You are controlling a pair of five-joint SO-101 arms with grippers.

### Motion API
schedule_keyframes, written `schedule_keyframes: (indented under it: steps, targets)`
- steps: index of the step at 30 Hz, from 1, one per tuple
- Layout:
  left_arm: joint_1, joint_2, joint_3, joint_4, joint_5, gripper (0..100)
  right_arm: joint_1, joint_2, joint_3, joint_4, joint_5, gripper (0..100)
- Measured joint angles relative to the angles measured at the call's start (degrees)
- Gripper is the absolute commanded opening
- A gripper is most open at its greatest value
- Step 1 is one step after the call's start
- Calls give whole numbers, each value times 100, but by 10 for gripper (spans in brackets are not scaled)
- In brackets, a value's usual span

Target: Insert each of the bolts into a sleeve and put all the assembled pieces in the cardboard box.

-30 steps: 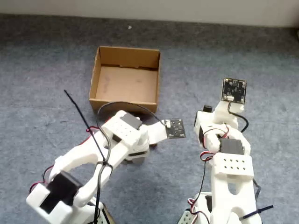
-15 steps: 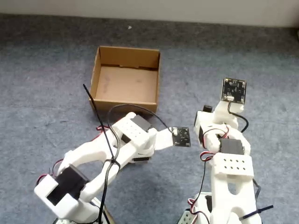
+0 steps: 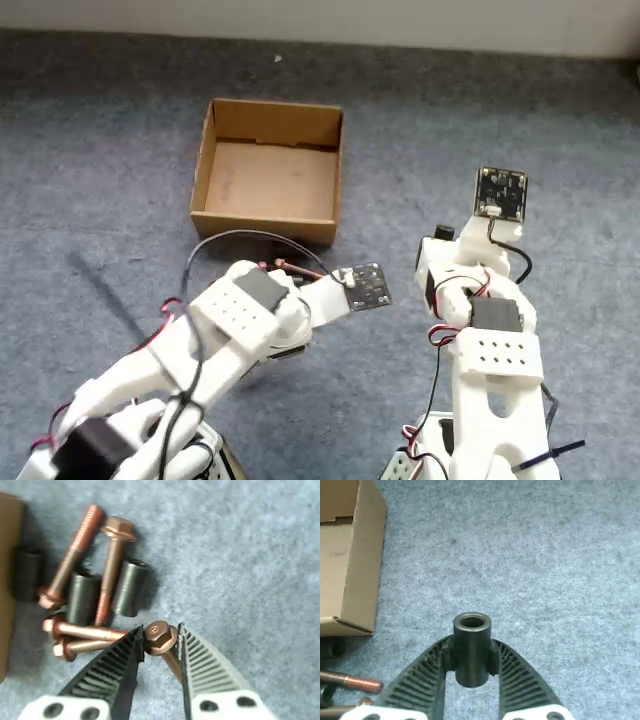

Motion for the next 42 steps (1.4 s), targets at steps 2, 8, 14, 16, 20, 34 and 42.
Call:
schedule_keyframes:
  steps: [2, 8, 14, 16, 20, 34, 42]
  targets:
    - [-193, -607, 88, 9, 229, 18, 0, 0, 0, 0, 0, 5]
    - [-1011, -2347, 123, 9, 949, 17, -9, 0, 0, 141, 0, 5]
    - [-1380, -3710, 132, 9, 1705, 17, -651, -9, 0, 721, 721, 5]
    - [-1495, -4070, 132, 9, 1943, 16, -914, -18, 0, 738, 923, 5]
    - [-1705, -4659, 132, -264, 2435, 16, -1424, -589, 0, 1073, 1055, 5]
    - [-1943, -5512, 132, -1670, 3903, 16, -3481, -4246, 1248, 1222, 1125, 5]
    - [-1582, -5521, -176, -1451, 4123, 18, -4229, -5134, 2127, 941, 1459, 5]
